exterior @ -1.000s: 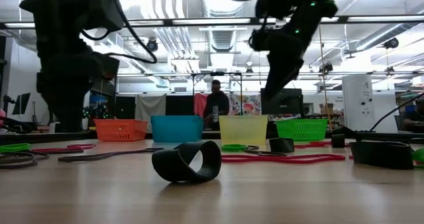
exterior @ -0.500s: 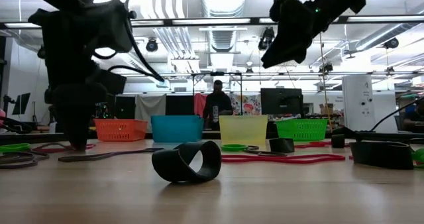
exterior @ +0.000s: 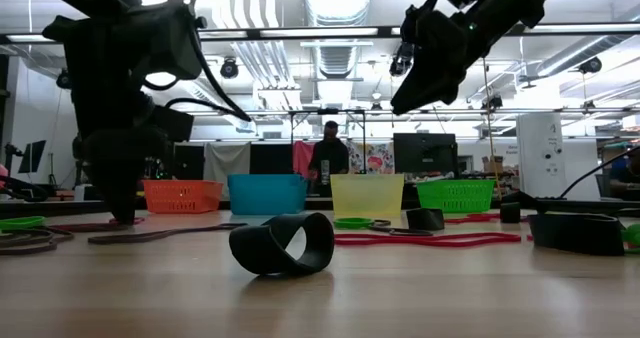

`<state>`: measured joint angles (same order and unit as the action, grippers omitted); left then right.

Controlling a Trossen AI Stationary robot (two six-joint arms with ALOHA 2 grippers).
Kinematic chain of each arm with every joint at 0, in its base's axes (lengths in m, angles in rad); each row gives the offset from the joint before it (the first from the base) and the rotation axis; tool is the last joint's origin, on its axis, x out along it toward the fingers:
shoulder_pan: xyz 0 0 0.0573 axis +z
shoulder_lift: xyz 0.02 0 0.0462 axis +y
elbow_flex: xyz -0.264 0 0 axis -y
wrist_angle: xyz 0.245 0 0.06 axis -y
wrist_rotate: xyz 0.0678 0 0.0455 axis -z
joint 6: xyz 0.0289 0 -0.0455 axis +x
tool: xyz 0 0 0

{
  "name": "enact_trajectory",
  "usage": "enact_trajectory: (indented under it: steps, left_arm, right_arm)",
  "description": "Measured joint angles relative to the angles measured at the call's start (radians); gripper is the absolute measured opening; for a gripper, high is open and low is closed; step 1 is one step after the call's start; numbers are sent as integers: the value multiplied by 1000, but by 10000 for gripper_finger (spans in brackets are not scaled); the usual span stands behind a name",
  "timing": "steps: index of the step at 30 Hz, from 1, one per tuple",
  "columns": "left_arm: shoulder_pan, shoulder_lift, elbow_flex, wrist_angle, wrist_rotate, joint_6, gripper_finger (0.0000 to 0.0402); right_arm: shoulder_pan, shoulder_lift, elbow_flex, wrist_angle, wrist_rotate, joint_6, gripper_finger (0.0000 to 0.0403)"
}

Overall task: Sort rubber bands into baskets
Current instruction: Put the red rubber band into the green bin

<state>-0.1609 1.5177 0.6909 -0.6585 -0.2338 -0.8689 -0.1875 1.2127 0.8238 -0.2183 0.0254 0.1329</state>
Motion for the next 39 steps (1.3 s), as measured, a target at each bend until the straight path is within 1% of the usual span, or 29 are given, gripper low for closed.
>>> enact_trajectory:
  steps: [2, 5, 7, 12, 15, 20, 22, 25, 27, 30, 33, 37, 39]
  left_arm:
    - [0, -3, -1, -3, -22, 4, 8]
    - [0, -17, -3, -11, -77, 17, 8]
    - [0, -42, -3, -11, -93, 31, 3]
    - [-11, -157, -2, 7, -124, 73, 1]
    - [-23, -252, -1, 59, -141, 132, 0]
    - [-28, -398, 0, 210, -142, 298, 0]
    - [-28, -436, 0, 288, -161, 383, 0]
    - [-24, -454, 0, 418, -170, 495, 0]
    - [-24, -451, 0, 496, -170, 551, 0]
    - [-22, -433, 0, 574, -169, 608, 0]
    - [-10, -413, 0, 621, -169, 634, 0]
    - [20, -382, 0, 650, -168, 643, 0]
    - [36, -361, 0, 681, -164, 650, 0]
  right_arm:
    - [0, 9, -2, 0, 0, -1, 133]
    - [0, 15, -5, 1, 0, 1, 130]
    - [0, 15, -11, 11, 0, 2, 128]
    - [3, 16, -27, 75, 0, 11, 129]
    - [17, 38, -42, 175, 0, 0, 129]
    - [61, 124, -47, 364, -2, -94, 123]
    - [78, 176, -47, 466, -3, -133, 123]
    - [98, 263, -47, 659, -3, -184, 129]
    - [105, 321, -47, 811, -4, -205, 139]
    - [105, 386, -47, 970, -8, -209, 164]
    - [105, 427, -47, 1064, -13, -202, 197]
    - [105, 466, -45, 1160, -107, -201, 239]
    - [106, 486, -29, 1174, -123, -201, 253]
